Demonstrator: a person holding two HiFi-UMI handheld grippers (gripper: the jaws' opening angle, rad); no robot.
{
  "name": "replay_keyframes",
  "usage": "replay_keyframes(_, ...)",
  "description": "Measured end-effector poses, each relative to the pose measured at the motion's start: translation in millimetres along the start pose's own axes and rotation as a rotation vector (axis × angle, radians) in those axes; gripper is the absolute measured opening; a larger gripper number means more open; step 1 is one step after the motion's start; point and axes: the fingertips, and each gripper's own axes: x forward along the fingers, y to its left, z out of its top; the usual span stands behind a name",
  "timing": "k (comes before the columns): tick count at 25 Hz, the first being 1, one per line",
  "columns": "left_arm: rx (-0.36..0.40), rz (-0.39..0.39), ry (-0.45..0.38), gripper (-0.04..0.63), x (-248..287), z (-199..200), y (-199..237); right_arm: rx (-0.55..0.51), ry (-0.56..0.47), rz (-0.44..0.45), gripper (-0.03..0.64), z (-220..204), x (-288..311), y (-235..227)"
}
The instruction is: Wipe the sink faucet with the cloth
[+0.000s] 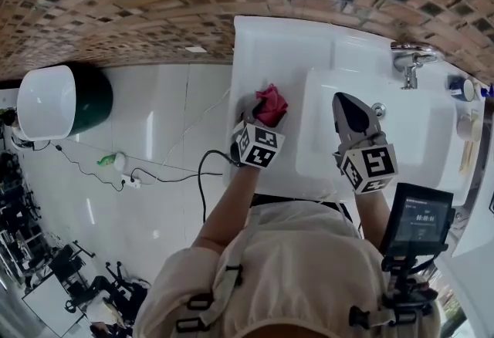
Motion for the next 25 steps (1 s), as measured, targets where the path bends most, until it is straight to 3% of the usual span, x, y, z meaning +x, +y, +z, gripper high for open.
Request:
replay_keyframes(4,-0.014,0.01,0.016,0.171,4.9,3.3,10.0,0.002,0.005,0.013,-0.009,-0.7,3.1,-3.7)
replay_keyframes(7,-0.02,-0.007,0.022,0.138,7.7,4.4,13.5,0.004,0.005,0.008,-0.009,1.2,-0.7,-9.0)
replay_keyframes(12,-0.131,-0.074,-0.022,0.112,-4.1,24.6,14.4,-0.008,-0.007,-0.005,-0.009,13.3,-18.1,-15.4)
replay_keyframes(21,0.039,-0.107,-0.407,0.112,-49.6,186.7,-44.0,-0.038,-0.092,-0.083,-0.009,57.7,-68.3,-44.8)
replay_keyframes(25,0.09,-0.18,-0.501,0.112,-59.3,244.0,-86.3,-0.05,-0.132,-0.128,-0.01,76.3,-96.5,-61.2)
